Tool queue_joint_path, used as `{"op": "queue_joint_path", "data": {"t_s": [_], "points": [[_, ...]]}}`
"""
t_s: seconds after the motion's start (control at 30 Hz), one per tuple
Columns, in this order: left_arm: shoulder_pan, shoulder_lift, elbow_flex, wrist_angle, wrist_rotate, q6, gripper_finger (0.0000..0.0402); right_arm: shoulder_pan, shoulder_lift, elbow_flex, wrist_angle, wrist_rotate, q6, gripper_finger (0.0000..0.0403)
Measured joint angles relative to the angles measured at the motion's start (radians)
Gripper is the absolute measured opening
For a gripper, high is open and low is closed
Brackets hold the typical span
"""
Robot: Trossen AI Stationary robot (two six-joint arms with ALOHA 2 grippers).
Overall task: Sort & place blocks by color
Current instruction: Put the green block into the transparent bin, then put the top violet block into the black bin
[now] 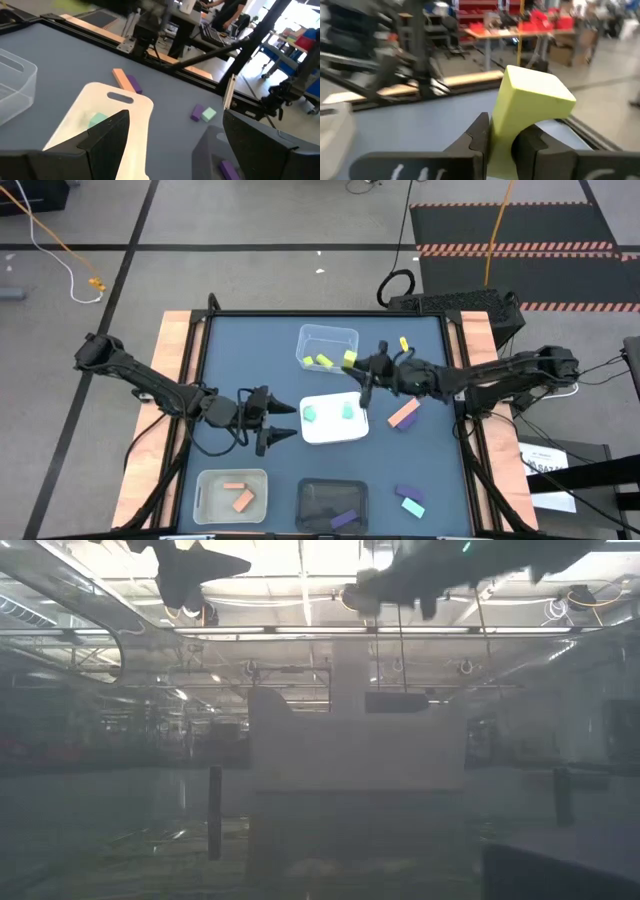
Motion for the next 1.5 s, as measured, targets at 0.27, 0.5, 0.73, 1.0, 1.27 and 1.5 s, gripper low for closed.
{"op": "queue_joint_path", "data": {"t_s": [0.27,0.5,0.73,1.0,1.27,1.5], "points": [[0.025,-0.001,0.000,0.017,-0.001,-0.005,0.0321,-0.212,0.158,0.000,0.036,-0.104,0.143,0.0038],[0.025,0.000,0.000,0.015,-0.001,-0.020,0.0321,-0.352,0.261,0.000,0.063,-0.256,0.285,0.0051],[0.025,-0.001,0.000,0.011,0.000,-0.016,0.0321,-0.398,0.294,0.000,0.063,-0.283,0.293,0.0065],[0.025,0.000,0.000,0.010,0.000,-0.014,0.0321,-0.397,0.295,0.000,0.051,-0.357,0.244,0.0156],[0.025,0.000,0.000,-0.001,0.000,-0.008,0.0321,-0.394,0.190,0.000,-0.092,-0.412,0.225,0.0209],[0.025,0.000,0.000,-0.031,0.000,0.004,0.0321,-0.345,-0.066,0.001,-0.460,-0.410,0.222,0.0209]]}}
